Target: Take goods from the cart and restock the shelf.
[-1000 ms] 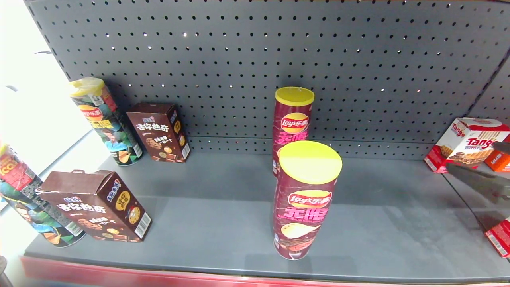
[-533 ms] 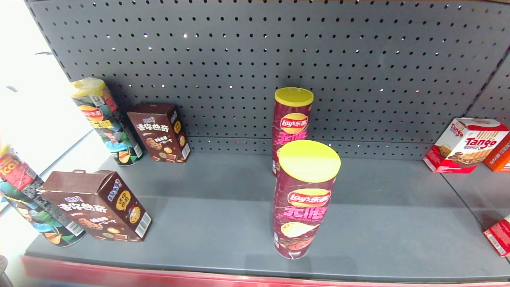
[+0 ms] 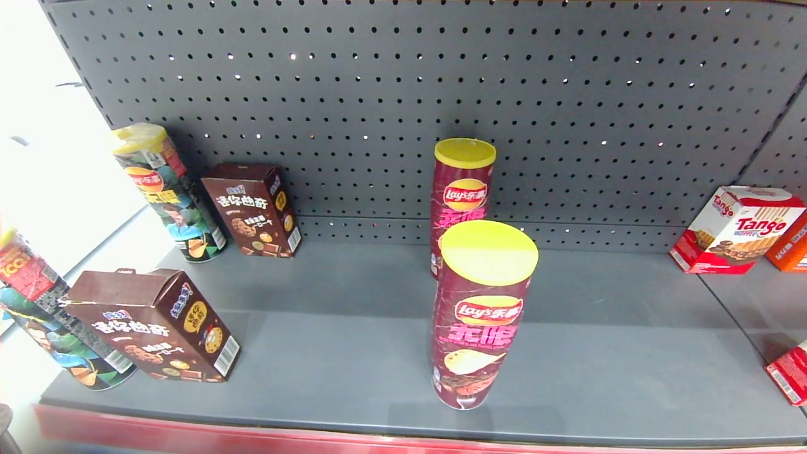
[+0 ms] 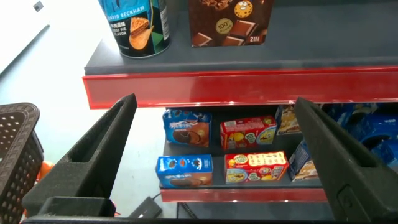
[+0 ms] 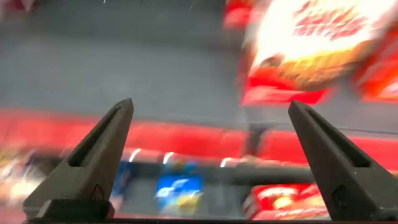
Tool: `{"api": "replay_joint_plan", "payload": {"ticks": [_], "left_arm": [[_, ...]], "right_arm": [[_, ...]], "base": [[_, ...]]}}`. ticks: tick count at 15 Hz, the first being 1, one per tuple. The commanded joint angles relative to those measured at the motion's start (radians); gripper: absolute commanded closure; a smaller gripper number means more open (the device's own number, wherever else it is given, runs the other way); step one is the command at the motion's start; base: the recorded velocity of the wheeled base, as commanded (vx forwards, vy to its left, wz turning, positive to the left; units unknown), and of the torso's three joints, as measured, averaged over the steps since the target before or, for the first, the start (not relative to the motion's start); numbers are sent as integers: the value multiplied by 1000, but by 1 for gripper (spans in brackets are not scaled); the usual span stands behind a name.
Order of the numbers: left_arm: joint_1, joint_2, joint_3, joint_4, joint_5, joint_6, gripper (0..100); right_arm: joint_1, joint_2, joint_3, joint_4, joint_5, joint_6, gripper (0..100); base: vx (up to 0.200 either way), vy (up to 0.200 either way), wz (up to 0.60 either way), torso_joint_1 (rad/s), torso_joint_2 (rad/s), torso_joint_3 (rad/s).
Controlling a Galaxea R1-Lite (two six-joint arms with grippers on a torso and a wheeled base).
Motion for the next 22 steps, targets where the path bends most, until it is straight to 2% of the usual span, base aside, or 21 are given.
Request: {"api": "replay_joint_plan", "payload": {"ticks": [1, 2, 3, 5, 12, 14, 22], "left_arm": [[0, 1, 0, 0, 0, 0, 0], [0, 1, 0, 0, 0, 2, 0], [0, 1, 0, 0, 1, 2, 0], [0, 1, 0, 0, 1, 0, 0], [0, 1, 0, 0, -3, 0, 0], [0, 1, 0, 0, -2, -4, 0], [0, 1, -2, 0, -2, -7, 0]], "right_arm": [[-2, 0, 19, 14, 71, 2, 0], [-41, 0, 14, 49, -33, 20, 0], [-81, -41, 19, 85, -81, 71, 0], [-74, -79, 19, 85, -50, 59, 0], [-74, -81, 20, 81, -50, 68, 0], [-74, -81, 20, 81, -50, 69, 0], [-74, -81, 20, 81, -50, 66, 0]], "base": [[0, 0, 0, 0, 0, 0], [0, 0, 0, 0, 0, 0], [0, 0, 0, 0, 0, 0], [0, 0, 0, 0, 0, 0], [0, 0, 0, 0, 0, 0], [0, 0, -600, 2, 5, 2], [0, 0, 0, 0, 0, 0]]}}
